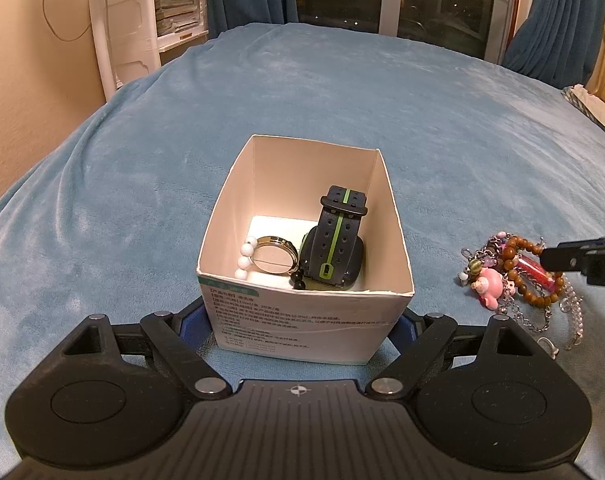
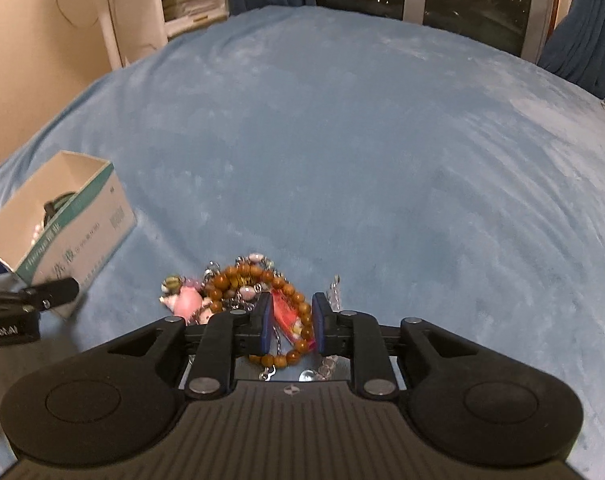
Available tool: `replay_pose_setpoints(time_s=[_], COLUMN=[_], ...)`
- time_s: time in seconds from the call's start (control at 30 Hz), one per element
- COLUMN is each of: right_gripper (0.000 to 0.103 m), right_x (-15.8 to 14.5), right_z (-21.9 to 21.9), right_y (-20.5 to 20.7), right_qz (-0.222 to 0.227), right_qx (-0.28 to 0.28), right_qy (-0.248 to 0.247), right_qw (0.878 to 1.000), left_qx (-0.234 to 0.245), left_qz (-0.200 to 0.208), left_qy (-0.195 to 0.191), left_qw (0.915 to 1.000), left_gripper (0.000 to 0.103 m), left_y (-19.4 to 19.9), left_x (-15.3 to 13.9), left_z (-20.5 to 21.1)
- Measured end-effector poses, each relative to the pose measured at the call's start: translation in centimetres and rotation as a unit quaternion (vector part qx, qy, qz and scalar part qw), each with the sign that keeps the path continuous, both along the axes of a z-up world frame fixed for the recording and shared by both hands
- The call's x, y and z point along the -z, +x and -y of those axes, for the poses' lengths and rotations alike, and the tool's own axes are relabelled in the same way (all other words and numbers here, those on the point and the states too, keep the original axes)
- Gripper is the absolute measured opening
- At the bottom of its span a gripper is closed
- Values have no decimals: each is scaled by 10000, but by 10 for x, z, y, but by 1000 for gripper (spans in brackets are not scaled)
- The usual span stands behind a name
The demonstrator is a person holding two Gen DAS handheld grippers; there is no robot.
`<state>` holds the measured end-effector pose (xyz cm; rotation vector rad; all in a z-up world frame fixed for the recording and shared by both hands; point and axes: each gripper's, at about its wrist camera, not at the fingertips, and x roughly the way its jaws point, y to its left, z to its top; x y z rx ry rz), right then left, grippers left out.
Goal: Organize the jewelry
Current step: 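Grasp the brown wooden bead bracelet with the right gripper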
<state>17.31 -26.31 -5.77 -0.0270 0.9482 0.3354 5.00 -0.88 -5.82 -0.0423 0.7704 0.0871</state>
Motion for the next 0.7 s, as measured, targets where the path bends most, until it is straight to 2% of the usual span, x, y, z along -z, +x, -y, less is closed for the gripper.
replay_pose_setpoints(time_s=[0.3,0.47,0.57,0.7], right_gripper=[103,103,103,103], right_x=[11,4,-5,-28], right_z=[-1,-3,5,19], right_y=[7,6,8,7], right_qz=[-142,69,279,797], right_qx=[-30,-76,114,482], right_qy=[-251,-263,-98,438], right_qw=[9996,9996,9995,9947], left_qx=[1,2,5,2], left_qz=[-4,-2,-1,-2], left_qy=[1,11,27,34], left_qw=[10000,10000,10000,10000], left_gripper=[60,60,60,60], left_y=[1,1,1,1], left_x=[0,0,0,1], left_z=[0,0,1,1])
